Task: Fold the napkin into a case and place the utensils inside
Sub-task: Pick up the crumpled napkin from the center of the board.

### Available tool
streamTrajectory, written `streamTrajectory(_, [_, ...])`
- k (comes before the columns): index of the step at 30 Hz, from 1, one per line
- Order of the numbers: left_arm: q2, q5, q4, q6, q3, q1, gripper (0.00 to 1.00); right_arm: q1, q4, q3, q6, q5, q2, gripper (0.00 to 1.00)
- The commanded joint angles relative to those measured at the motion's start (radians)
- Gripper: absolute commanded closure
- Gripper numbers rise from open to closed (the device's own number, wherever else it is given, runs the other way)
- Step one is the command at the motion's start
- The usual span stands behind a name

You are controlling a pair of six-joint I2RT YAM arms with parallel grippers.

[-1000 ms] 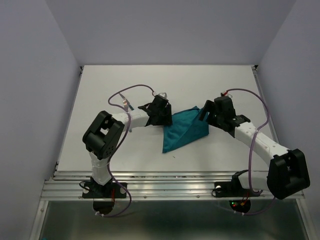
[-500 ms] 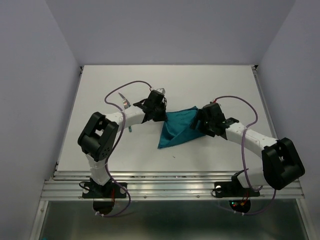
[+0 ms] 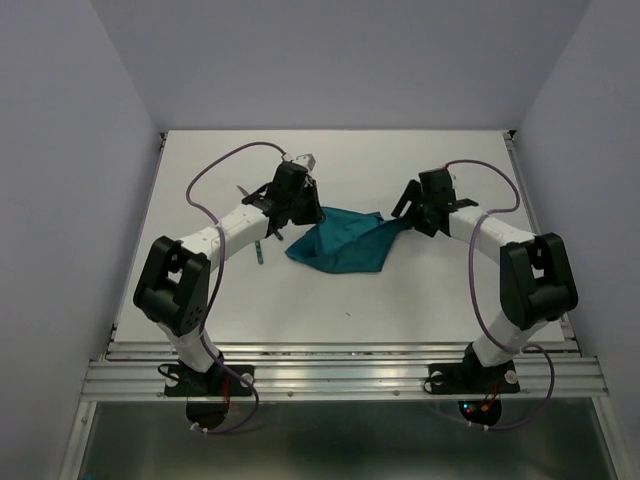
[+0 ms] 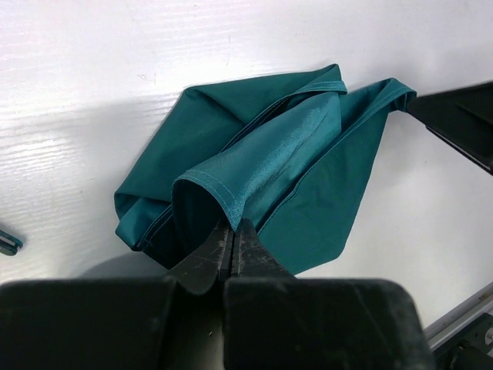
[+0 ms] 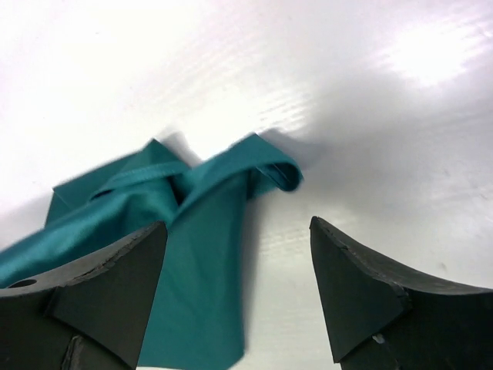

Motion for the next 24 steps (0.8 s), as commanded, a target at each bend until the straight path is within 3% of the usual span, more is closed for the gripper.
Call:
streamTrajectory(1, [-0.027, 0.031, -0.017, 0.037, 0.061, 0.008, 1.0, -0.009, 0.046, 0.118, -0.018, -0.05, 0.091, 0.2])
streamTrajectory(7, [-0.029, 0.036, -0.02, 0.044, 0.066, 0.012, 1.0, -0.02, 0.053, 0.183, 0.017, -0.038, 0.221, 0.27])
streamTrajectory(12, [-0.035, 0.039, -0.026, 0.05, 0.066, 0.02, 1.0, -0.029, 0.05, 0.213, 0.012, 0.028, 0.254, 0.48])
streamTrajectory(14, [-0.035, 0.042, -0.026, 0.052, 0.067, 0.027, 1.0, -0.029, 0.05, 0.227, 0.015, 0.028, 0.269, 0.65])
streamTrajectory(15, [-0.037, 0.044, -0.026, 0.052, 0.069, 0.029, 1.0, -0.039, 0.05, 0.229, 0.017, 0.03, 0.269, 0.8])
streamTrajectory(17, [-0.035, 0.048, -0.028, 0.052, 0.076, 0.038, 1.0, -0.039, 0.052, 0.238, 0.02, 0.041, 0.258, 0.99])
streamTrajectory(22, [-0.007, 0.067, -0.051, 0.063, 0.165, 0.076, 1.0, -0.074, 0.041, 0.343, -0.024, 0.068, 0.22, 0.99])
streamTrajectory(24, [0.034, 0.05, -0.101, 0.077, 0.284, 0.098, 1.0, -0.085, 0.029, 0.428, -0.047, 0.081, 0.2, 0.99])
